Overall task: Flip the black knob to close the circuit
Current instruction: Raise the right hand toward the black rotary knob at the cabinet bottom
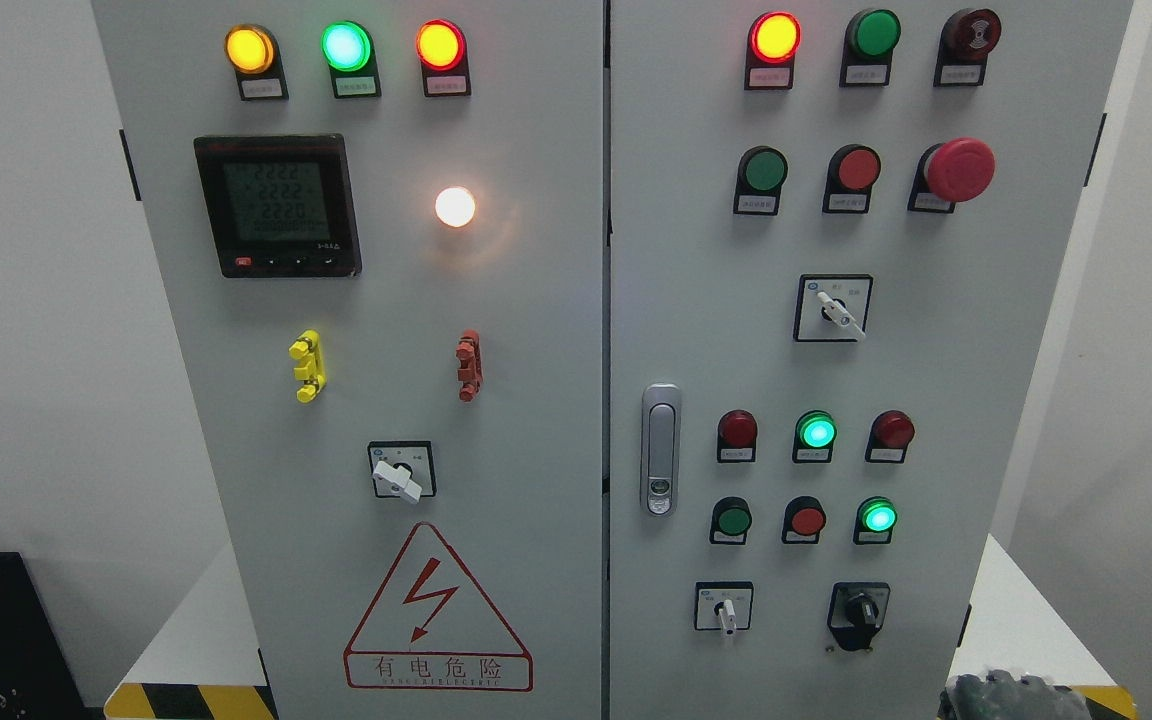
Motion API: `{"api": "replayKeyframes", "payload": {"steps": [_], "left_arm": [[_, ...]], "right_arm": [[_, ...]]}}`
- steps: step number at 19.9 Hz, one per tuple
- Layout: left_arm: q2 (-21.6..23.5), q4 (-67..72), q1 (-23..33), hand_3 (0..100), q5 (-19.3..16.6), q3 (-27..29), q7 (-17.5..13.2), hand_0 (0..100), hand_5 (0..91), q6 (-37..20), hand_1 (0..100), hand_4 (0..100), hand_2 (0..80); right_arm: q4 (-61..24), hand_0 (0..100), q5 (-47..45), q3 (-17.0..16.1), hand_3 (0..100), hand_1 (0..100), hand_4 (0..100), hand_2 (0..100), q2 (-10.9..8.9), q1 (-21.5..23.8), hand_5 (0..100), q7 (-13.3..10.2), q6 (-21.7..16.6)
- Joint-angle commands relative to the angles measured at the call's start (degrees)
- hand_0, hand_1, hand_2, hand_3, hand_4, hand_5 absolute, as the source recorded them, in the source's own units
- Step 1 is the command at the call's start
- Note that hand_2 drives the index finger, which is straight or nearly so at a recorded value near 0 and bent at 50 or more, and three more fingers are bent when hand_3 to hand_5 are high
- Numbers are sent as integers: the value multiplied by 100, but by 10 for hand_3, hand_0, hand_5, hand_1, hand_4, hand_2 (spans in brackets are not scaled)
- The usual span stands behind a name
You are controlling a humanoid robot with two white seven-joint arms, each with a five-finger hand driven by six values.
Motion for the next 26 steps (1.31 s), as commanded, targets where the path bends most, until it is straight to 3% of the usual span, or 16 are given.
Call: {"api": "replayKeyframes", "payload": {"steps": [1, 8, 16, 26], "left_arm": [[-3, -3, 0, 45, 44, 62, -5, 0, 0, -5, 0, 21, 0], [5, -3, 0, 45, 44, 70, -5, 0, 0, 4, 0, 21, 0], [-3, -3, 0, 45, 44, 62, -5, 0, 0, -5, 0, 20, 0], [-3, -3, 0, 45, 44, 70, -5, 0, 0, -5, 0, 20, 0]], "right_arm": [[153, 0, 129, 550, 1000, 0, 834, 946, 17, -74, 794, 9, 138], [522, 0, 120, 445, 1000, 0, 833, 946, 8, -364, 796, 9, 182], [1023, 0, 58, -74, 1000, 0, 833, 945, -1, -645, 795, 9, 165], [1349, 0, 50, -303, 1000, 0, 833, 946, -9, -971, 793, -9, 182]]}}
